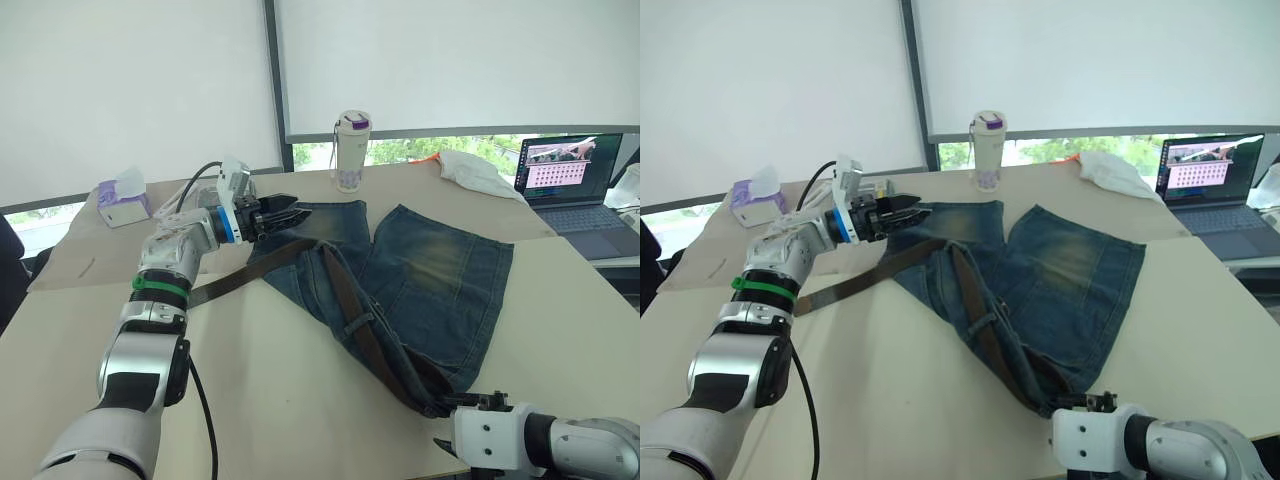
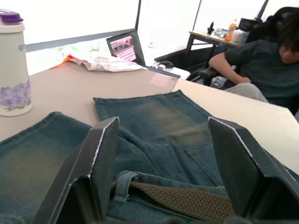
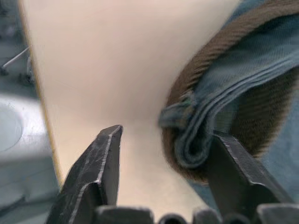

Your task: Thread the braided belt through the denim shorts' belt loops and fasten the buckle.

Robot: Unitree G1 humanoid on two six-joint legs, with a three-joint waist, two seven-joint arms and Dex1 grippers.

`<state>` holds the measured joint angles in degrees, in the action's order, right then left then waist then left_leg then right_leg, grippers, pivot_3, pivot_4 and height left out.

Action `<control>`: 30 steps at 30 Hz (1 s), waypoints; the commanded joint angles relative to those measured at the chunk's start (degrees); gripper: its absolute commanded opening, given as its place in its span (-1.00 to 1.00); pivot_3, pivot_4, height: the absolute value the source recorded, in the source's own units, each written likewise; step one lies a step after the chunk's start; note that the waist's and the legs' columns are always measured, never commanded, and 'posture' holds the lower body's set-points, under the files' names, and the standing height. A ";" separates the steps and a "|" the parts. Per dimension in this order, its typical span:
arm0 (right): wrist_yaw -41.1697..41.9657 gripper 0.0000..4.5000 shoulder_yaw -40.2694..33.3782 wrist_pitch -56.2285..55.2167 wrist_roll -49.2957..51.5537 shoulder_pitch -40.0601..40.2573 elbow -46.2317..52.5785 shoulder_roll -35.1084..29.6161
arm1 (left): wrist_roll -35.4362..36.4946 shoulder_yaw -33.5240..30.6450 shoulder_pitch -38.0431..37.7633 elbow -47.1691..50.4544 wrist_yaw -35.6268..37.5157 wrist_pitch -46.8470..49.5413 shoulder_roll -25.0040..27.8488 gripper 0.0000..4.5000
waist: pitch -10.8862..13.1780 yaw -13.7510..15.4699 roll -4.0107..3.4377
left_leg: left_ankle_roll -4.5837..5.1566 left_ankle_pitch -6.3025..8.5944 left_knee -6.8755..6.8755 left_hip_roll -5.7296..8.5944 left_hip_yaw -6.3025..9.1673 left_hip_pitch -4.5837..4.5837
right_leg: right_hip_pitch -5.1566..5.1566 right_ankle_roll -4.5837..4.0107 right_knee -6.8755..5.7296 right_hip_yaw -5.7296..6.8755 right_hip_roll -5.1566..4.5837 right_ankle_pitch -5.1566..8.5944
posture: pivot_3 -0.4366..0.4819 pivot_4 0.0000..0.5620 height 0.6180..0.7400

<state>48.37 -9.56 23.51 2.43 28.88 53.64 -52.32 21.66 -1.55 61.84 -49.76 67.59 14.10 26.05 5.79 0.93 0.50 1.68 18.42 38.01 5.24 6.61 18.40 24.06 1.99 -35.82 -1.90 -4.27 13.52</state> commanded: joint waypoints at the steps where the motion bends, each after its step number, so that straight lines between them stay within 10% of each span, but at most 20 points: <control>1: -4.90 0.23 -4.10 15.93 15.79 -8.97 5.78 7.74 | -2.89 0.76 1.12 -1.35 1.77 -4.13 -0.24 0.42 | -0.04 -0.15 0.01 | 0.00 0.00 0.00 0.00 0.00 0.00 | 0.01 0.00 -0.03 -0.03 -0.02 0.00 | -0.05 -0.47 1.00; 9: -28.47 0.99 2.11 44.99 15.89 -52.09 -16.26 23.53 | -3.05 0.59 -7.43 8.84 6.93 -2.04 2.26 1.00 | -0.15 -0.81 -0.13 | -0.02 -0.01 -0.17 -0.09 -0.07 0.05 | 0.28 -0.09 -0.19 -0.38 -0.13 -0.05 | -0.05 -0.47 1.00; 20: -22.89 0.99 13.75 44.47 18.62 -69.25 -48.94 33.95 | 1.17 -2.56 -29.11 39.33 1.11 9.42 7.53 1.00 | -0.26 -1.88 -0.33 | -0.07 -0.03 -0.15 -0.07 0.22 0.16 | 0.35 -0.12 -0.29 -0.42 -0.15 -0.07 | -0.05 -0.47 1.00; 30: -10.79 -0.60 24.94 32.83 18.39 -68.53 -47.21 33.93 | 4.11 -10.47 -34.58 42.21 -10.42 11.86 7.70 1.00 | -0.33 -2.65 -0.46 | -0.13 -0.03 -0.19 -0.07 0.40 0.14 | 0.39 -0.11 -0.29 -0.29 -0.14 -0.07 | -0.05 -0.47 1.00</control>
<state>34.66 13.93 58.73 19.31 -39.50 2.68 -18.53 24.43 -10.04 25.84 -8.86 58.63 26.15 33.29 5.46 -1.72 0.03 1.54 18.39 37.82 5.17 7.03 18.54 24.44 1.87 -36.11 -2.18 -4.42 13.46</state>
